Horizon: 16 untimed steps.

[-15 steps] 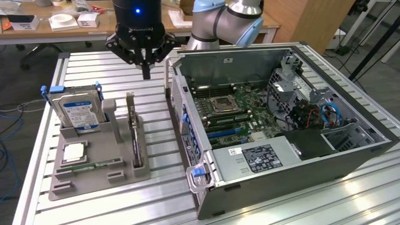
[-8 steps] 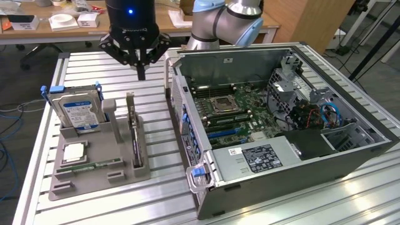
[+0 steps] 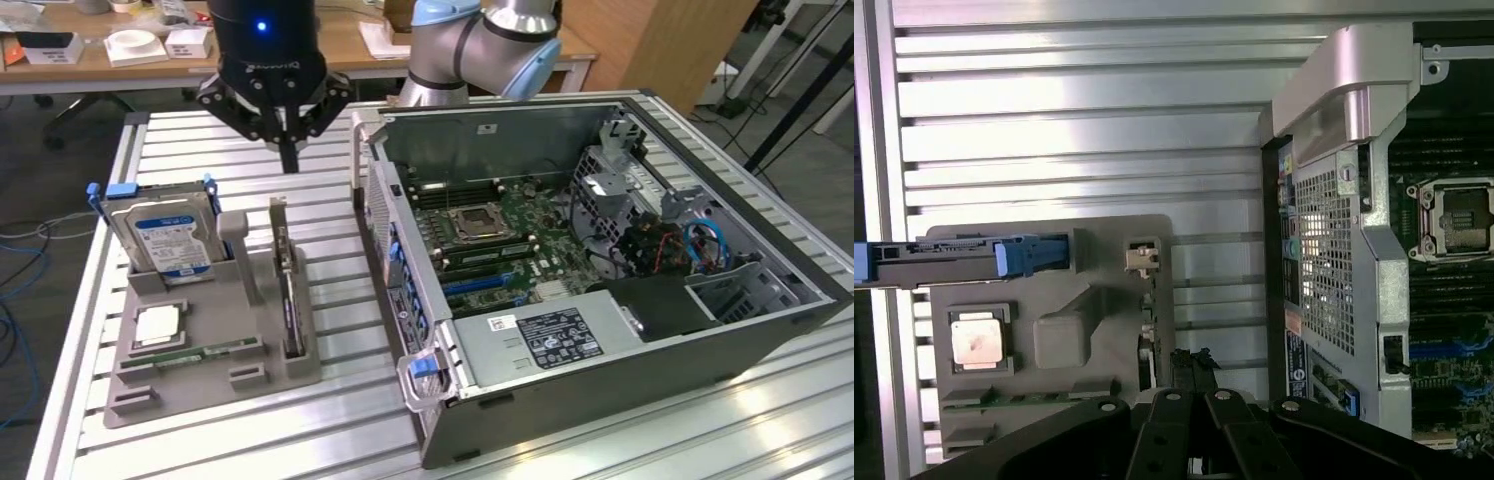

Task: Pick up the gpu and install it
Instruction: 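Reach for the gpu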

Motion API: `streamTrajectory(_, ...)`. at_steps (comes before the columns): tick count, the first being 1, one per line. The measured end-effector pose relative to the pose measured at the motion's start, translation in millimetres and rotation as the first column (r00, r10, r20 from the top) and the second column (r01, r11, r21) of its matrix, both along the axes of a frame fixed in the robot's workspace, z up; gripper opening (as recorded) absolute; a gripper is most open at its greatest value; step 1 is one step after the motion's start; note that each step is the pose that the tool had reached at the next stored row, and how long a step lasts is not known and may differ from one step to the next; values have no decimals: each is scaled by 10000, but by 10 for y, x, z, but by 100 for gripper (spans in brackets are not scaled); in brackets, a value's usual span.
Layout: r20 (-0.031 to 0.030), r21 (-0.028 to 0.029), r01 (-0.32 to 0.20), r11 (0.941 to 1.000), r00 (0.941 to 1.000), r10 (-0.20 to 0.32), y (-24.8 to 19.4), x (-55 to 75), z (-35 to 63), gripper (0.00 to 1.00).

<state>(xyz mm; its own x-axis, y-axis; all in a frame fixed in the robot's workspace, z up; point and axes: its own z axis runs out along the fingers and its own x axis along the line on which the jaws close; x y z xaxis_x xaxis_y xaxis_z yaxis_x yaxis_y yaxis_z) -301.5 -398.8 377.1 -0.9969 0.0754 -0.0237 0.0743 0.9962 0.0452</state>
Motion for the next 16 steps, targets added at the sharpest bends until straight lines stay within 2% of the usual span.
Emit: streamTrajectory(16, -1, -1, -1, 10000, 10000, 1, 0, -183, -15, 11)
